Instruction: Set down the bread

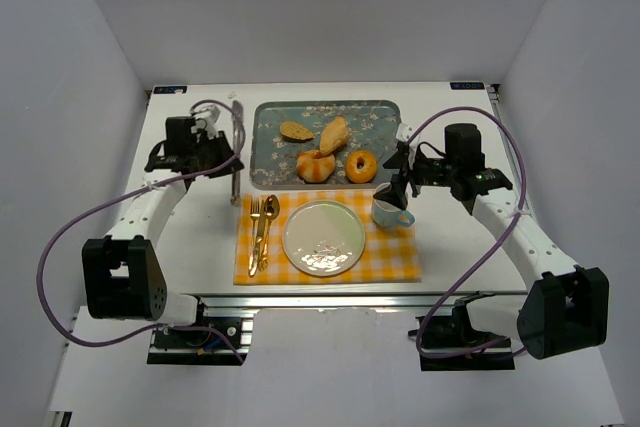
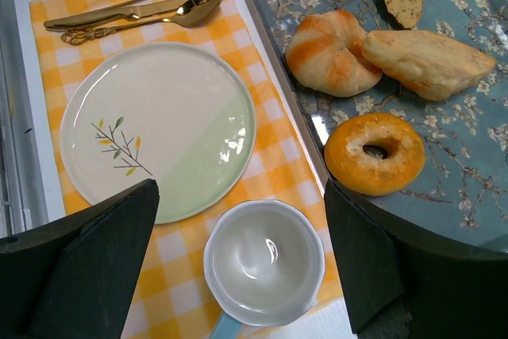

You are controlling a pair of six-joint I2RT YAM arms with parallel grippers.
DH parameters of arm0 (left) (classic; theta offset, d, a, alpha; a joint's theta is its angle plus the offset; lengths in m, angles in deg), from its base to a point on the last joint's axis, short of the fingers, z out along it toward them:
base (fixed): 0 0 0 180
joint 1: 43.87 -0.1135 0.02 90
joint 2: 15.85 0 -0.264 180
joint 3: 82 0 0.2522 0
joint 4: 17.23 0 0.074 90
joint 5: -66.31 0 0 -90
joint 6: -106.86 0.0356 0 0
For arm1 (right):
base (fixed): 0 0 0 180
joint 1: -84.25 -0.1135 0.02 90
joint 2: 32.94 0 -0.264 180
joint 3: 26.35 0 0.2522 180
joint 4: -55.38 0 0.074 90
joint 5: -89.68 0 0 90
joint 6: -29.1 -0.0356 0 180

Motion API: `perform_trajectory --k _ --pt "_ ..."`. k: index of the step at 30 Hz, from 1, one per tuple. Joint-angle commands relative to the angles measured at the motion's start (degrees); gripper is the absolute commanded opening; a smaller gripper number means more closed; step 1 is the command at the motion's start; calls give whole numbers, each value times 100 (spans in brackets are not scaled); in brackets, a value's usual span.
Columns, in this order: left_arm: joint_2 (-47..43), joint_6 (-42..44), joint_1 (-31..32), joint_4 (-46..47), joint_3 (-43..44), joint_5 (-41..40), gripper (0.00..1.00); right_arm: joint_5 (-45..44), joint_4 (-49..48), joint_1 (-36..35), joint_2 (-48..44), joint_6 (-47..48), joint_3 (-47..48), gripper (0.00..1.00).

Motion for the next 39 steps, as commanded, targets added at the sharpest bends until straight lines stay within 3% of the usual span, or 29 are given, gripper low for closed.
perform_trajectory --k 1,11,20,33,39 --pt "87 -324 563 -55 374 871 33 55 -165 65 -173 -83 12 89" --pt "896 -782 1697 323 1059 959 44 38 -103 232 -348 -101 -41 89" --pt "1704 -729 2303 139 1850 810 45 38 -94 320 -410 -118 -111 89" --pt "2100 -448 2612 -512 2352 -42 51 81 -129 347 -401 -145 -164 89" --pt "2179 -369 2656 -583 2370 36 51 108 -165 347 -393 -180 -164 89"
